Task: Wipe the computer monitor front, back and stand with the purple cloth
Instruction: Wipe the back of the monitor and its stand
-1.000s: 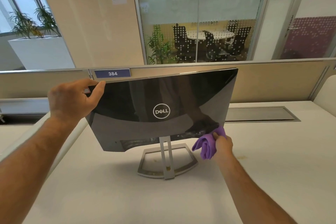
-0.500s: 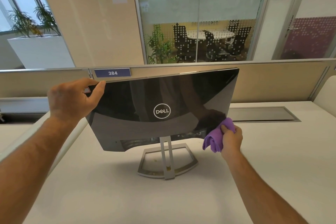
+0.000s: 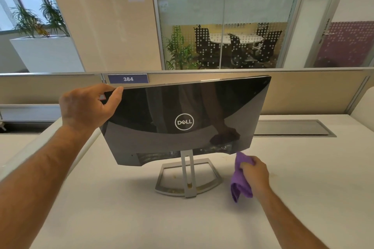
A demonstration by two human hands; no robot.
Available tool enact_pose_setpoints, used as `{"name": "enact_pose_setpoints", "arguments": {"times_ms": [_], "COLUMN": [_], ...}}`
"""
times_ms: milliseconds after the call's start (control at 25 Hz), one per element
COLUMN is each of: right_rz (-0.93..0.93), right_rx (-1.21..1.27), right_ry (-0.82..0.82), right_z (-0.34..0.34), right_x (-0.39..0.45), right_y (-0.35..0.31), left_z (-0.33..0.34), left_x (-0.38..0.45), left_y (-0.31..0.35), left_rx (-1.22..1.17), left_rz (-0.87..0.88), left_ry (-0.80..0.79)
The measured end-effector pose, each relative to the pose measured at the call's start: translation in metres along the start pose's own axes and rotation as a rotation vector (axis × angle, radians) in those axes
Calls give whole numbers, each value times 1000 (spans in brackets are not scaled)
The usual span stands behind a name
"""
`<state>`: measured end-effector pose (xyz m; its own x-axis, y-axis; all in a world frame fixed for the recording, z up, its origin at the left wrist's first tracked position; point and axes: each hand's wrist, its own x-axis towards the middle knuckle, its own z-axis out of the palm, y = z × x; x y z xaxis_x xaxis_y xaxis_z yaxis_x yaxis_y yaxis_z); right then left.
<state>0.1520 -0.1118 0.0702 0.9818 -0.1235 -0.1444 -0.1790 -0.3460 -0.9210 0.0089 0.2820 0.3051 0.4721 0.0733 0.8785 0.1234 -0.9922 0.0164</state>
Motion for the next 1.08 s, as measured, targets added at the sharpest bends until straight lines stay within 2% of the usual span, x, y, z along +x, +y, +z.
{"name": "enact_pose_setpoints", "arguments": {"times_ms": [120,200,320,440,560,720,840,960,1000,1080], "right_rz": [-580,-836,-1015,-1165,-1292,-1417,-1333,-1192,-1175,-1254], "right_rx": [-340,-505,-723,-977,-1165,-1178,-1276,-1480,-1503,-1432], "right_ry": [169,245,235,99,11,51,4,-171,-204,-174], "right_z": [21,27,23,16,11,6,7,13,15,16], "right_x": [-28,-21,-4,4,6,6,2,4,5,5], "right_y": [2,-4,-13,-9,-14,-24,-22,-5,-3,-6], "left_z": [0,-1,-1,0,2,3,4,3,3,4], "left_x": [-1,-1,-1,-3,-3,-3,-2,-1,-2,-4], "left_y": [-1,-1,-1,-3,-3,-5,-6,-6,-6,-7], "left_rx": [-1,3,-3,-1,3,-5,-14,-9,-10,-3], "left_rz": [8,12,22,32,10,14,24,27,30,33], "left_ry": [9,7,8,10,5,3,4,3,2,6]}}
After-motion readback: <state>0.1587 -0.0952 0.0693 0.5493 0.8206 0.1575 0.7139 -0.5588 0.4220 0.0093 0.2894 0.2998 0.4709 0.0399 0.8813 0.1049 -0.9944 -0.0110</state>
